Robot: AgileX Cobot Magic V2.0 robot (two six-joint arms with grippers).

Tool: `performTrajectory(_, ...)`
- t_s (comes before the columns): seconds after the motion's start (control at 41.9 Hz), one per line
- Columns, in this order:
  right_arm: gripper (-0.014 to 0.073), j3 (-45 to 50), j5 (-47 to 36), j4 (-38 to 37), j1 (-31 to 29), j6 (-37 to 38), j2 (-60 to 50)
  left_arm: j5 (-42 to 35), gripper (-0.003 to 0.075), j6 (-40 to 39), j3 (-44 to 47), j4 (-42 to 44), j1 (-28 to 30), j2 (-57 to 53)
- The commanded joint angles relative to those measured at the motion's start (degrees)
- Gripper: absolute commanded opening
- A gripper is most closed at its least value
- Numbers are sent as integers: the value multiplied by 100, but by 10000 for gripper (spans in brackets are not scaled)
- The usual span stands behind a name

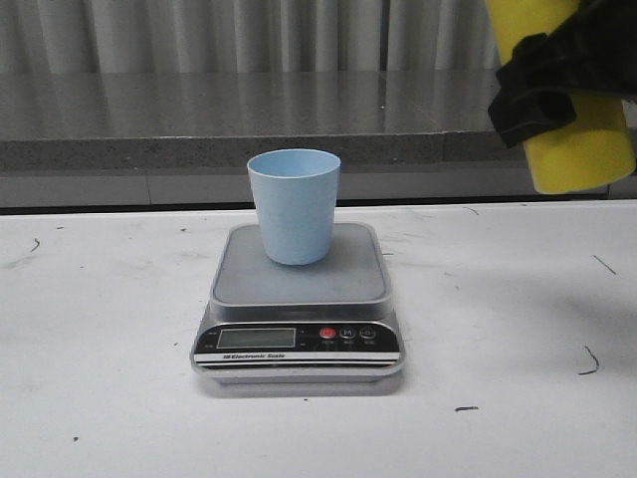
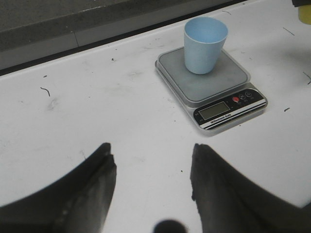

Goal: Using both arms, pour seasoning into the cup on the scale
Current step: 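Rotate the bottle upright with the right gripper, then lower the yellow bottle onto the table with the right gripper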

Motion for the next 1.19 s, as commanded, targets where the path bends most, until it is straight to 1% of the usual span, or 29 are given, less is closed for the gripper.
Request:
performTrajectory(0.0,314,91,-1221,-83,-362,29,-236,-414,355,-25,-146,-25,-36,40)
performTrajectory(0.095,314,378,-1932,-120,-765,-73,-237,-414,355,-25,-146,-25,-36,40)
performTrajectory(0.239,314,678,-3069,-124,-1177,-243,-32,-414,355,-25,-146,-25,-36,40)
performTrajectory(0.382,314,658,-3652,-124,-1323,-243,460,-414,355,-25,-146,-25,-36,40)
performTrajectory(0.501,314,655,-4381,-84,-1324,-272,1021,-414,355,-25,-146,-25,-36,40)
performTrajectory(0.621,314,644,-5042,105,-1324,-827,1513,-414,355,-25,-146,-25,-36,40)
performTrajectory(0.692,314,644,-5312,241,-1324,-1211,1741,-414,355,-25,-146,-25,-36,40)
performTrajectory(0.812,314,644,-5536,592,-1324,-1373,1978,-414,355,-25,-146,-25,-36,40)
performTrajectory(0.907,314,644,-5557,1200,-1324,-1841,2122,-414,355,-25,-146,-25,-36,40)
performTrajectory(0.979,314,644,-5700,1437,-1324,-2125,2221,-414,355,-25,-146,-25,-36,40)
performTrajectory(1.17,314,644,-6060,1452,-1324,-2140,2435,-414,355,-25,-146,-25,-36,40)
